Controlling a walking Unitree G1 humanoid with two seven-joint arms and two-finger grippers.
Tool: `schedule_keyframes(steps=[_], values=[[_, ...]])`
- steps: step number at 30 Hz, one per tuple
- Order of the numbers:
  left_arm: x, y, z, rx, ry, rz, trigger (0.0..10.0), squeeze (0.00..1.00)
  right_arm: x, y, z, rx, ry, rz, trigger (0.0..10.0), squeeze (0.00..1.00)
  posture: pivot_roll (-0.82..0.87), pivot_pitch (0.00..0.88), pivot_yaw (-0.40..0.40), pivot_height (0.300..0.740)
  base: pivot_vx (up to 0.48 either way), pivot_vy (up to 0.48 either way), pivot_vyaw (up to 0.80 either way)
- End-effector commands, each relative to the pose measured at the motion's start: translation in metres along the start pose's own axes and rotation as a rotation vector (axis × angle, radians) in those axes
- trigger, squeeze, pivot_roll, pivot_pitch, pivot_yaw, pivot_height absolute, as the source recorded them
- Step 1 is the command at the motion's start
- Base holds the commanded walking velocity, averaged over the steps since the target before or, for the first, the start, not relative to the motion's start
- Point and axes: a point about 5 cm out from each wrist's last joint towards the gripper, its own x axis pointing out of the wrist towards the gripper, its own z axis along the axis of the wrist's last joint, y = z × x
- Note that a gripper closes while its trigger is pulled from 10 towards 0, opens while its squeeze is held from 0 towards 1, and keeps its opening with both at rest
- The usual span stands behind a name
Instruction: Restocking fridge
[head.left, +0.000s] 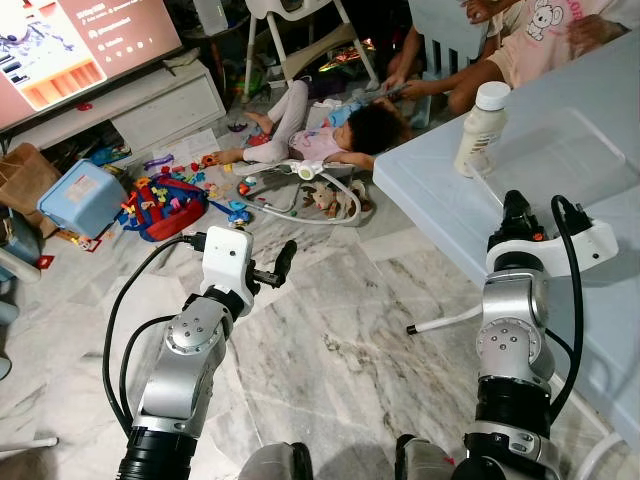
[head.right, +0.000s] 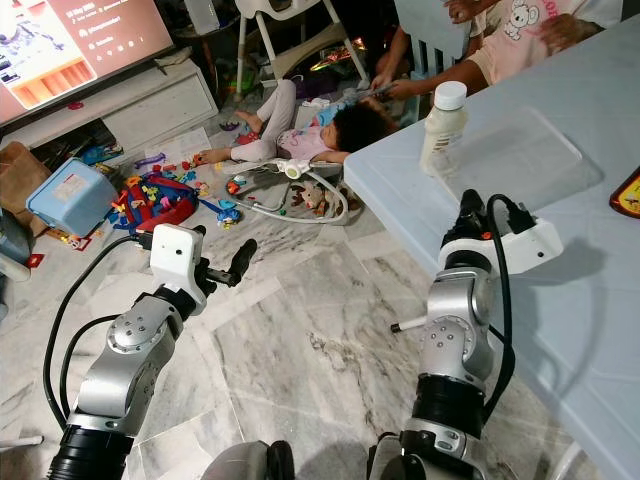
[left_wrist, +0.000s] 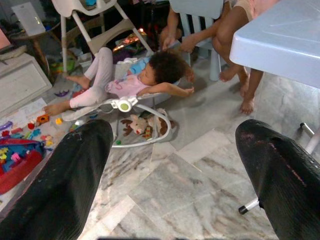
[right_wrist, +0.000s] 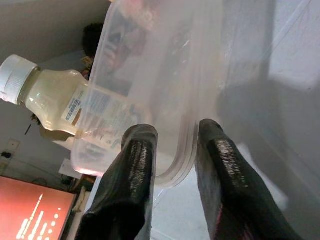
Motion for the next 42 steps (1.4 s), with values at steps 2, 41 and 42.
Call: schedule_keyframes(steps=[2,41,42], values=[[-0.001,0.002,0.001,0.005,-0.002,0.004,10.0,0.0,-0.006,-0.004,-0.005,-0.007,0.026,-0.033,0.0,0.0,0.01,0.114,0.176,0.74,0.0,0.0,0.0],[0.008,-0.01,-0.006,-0.039,-0.02,0.025,10.0,0.0,-0.078,0.008,-0.022,-0.436,0.424,0.428,10.0,0.0,-0.07,0.07,0.095,0.74,0.0,0.0,0.0],[0.008,-0.01,-0.006,-0.042,-0.022,0.027,10.0,0.0,-0.08,0.01,-0.024,-0.445,0.433,0.447,10.0,0.0,-0.07,0.07,0.093,0.74,0.0,0.0,0.0]])
